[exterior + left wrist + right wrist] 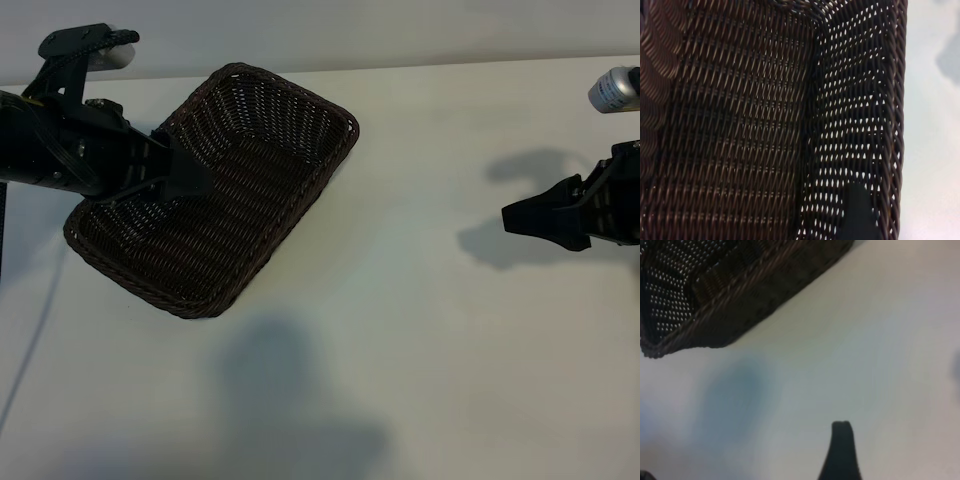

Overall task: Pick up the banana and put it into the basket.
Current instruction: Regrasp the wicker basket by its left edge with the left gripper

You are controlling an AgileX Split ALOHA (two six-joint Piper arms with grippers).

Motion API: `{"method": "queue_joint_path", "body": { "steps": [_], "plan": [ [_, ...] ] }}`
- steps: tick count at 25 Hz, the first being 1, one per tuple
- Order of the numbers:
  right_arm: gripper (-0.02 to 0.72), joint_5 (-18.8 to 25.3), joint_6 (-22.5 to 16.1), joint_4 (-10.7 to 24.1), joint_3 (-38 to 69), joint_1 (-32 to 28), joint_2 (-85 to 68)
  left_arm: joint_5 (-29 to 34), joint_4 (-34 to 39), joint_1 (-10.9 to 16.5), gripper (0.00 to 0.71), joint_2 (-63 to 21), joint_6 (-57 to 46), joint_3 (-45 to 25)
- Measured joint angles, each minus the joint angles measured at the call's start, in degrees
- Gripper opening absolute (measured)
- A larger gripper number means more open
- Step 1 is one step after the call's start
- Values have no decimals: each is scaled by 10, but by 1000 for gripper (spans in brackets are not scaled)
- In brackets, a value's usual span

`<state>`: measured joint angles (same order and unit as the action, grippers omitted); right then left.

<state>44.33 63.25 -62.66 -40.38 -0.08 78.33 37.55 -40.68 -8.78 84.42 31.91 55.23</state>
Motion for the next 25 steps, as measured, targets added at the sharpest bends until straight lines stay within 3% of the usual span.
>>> {"method": "queue_joint_path", "body": {
  "steps": [25],
  "plan": [
    [581, -2, -5, 0, 0, 0, 0, -14, 1, 0, 517, 0, 0, 0]
  ]
}}
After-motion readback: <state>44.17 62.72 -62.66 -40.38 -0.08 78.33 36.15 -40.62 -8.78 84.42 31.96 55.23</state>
